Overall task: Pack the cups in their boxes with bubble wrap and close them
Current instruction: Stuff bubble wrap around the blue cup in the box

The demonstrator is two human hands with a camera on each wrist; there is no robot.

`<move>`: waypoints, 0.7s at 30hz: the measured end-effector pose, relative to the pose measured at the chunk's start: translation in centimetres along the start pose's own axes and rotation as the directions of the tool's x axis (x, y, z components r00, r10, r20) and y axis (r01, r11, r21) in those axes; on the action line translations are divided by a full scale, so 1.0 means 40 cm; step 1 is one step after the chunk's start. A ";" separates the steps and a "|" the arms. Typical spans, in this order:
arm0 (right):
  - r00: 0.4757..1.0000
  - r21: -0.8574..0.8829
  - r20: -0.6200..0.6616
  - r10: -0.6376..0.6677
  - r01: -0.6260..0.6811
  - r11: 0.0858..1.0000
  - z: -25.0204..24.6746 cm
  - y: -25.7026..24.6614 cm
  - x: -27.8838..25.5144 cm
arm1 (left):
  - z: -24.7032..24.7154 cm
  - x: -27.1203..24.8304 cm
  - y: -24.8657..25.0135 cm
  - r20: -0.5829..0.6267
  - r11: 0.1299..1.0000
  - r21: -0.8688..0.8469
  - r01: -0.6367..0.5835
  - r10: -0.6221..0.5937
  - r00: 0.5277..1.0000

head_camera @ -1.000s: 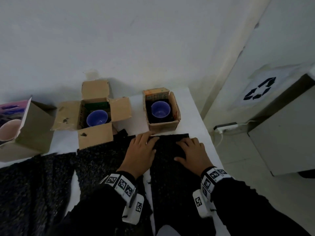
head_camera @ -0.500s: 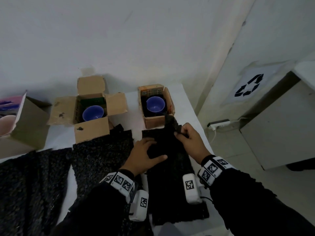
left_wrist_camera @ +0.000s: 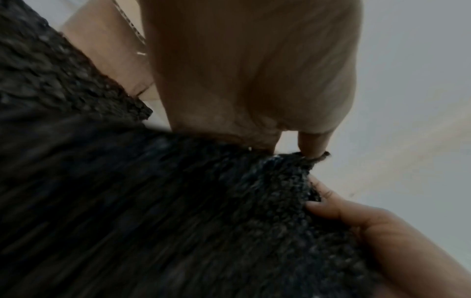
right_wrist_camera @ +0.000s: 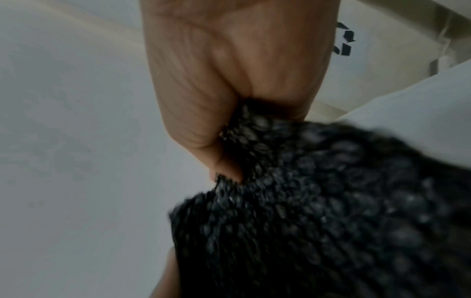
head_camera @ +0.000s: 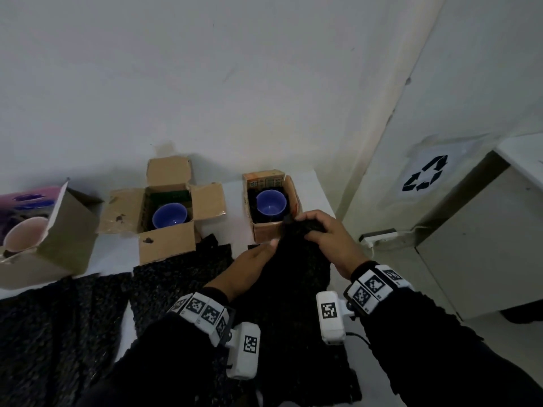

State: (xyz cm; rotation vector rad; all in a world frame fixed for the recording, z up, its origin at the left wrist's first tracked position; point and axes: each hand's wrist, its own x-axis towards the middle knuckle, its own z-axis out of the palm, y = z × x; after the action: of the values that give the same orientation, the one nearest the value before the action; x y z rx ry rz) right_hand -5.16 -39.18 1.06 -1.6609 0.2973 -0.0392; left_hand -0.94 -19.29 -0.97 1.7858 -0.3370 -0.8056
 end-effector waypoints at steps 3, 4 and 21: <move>0.997 0.045 0.074 -0.031 0.028 0.999 0.029 -0.015 0.009 | 0.002 0.014 0.034 -0.036 0.984 -0.165 -0.062 0.057 0.998; 0.998 0.053 0.021 -0.055 0.054 0.997 0.041 -0.018 0.011 | 0.007 0.018 0.042 -0.065 0.982 -0.169 -0.080 0.070 0.995; 0.947 0.656 -0.027 0.320 -0.225 0.720 0.082 -0.025 0.003 | 0.045 0.013 0.053 0.047 0.893 -0.443 0.079 -0.065 0.997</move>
State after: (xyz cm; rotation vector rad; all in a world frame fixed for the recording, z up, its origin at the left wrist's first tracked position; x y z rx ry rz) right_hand -4.20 -35.94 1.65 -0.9042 0.5672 -0.0306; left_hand -1.44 -21.66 0.47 1.3610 -0.0926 -0.8831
